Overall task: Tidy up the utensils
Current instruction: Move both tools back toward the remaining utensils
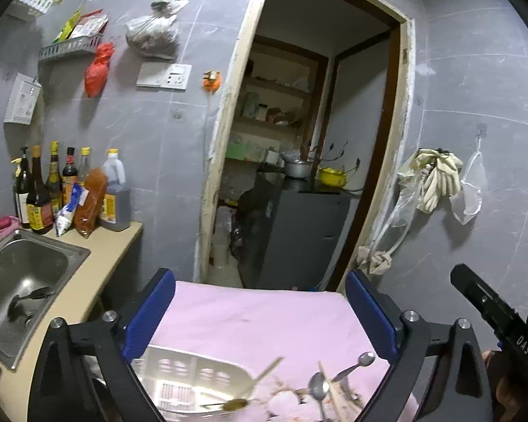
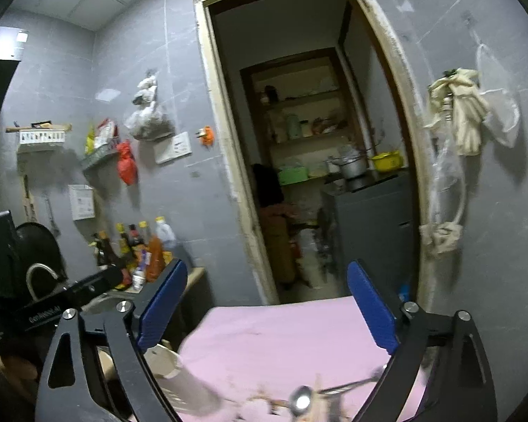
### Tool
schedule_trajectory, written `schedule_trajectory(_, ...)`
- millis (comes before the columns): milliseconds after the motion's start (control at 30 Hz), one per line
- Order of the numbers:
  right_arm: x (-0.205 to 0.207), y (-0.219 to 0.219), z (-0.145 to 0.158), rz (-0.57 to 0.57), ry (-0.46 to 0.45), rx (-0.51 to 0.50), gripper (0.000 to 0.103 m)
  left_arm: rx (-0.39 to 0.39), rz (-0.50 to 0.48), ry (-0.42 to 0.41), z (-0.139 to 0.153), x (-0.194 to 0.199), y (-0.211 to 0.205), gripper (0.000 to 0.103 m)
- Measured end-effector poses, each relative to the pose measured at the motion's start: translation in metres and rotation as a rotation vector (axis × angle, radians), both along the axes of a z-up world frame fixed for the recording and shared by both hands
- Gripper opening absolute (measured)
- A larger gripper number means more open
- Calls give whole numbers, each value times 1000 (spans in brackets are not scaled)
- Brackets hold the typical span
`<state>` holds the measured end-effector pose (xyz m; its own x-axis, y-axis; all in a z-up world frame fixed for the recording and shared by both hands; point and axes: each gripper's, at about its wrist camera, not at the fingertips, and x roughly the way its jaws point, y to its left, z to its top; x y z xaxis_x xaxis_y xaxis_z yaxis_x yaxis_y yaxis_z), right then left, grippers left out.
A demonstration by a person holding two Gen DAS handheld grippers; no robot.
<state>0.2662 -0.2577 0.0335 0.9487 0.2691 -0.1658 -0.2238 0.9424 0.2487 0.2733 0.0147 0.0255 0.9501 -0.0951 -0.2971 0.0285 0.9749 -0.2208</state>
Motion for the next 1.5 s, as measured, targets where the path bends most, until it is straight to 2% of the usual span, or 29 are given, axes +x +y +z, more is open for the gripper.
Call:
schedule_trajectory(300,-1,-49,-7,-119,56,-109,99,44,-18,18,-14,5,-56,102)
schedule_trajectory(400,4,-67,-18,-136,93,-106,99,60,-32,42,-22,7,-72,102)
schedule_trajectory(567,18,-95,-45,-154,155,-84,99,70,-42,100,-43,14,-96,102)
schedule_trajectory(833,53,-129,-111,-131,285,-43,99,106,-55,173,-80,36,-129,102)
schedule_trajectory(1167,91,-133,-188,-51,399,-15,99,113,-38,315,-148,64,-138,102)
schedule_trajectory(1300,100,-127,-204,-29,426,-35,99,104,-36,377,-176,75,-136,102)
schedule_trajectory(1500,115,-121,-221,6,493,-40,97,114,-81,432,-200,90,-135,101)
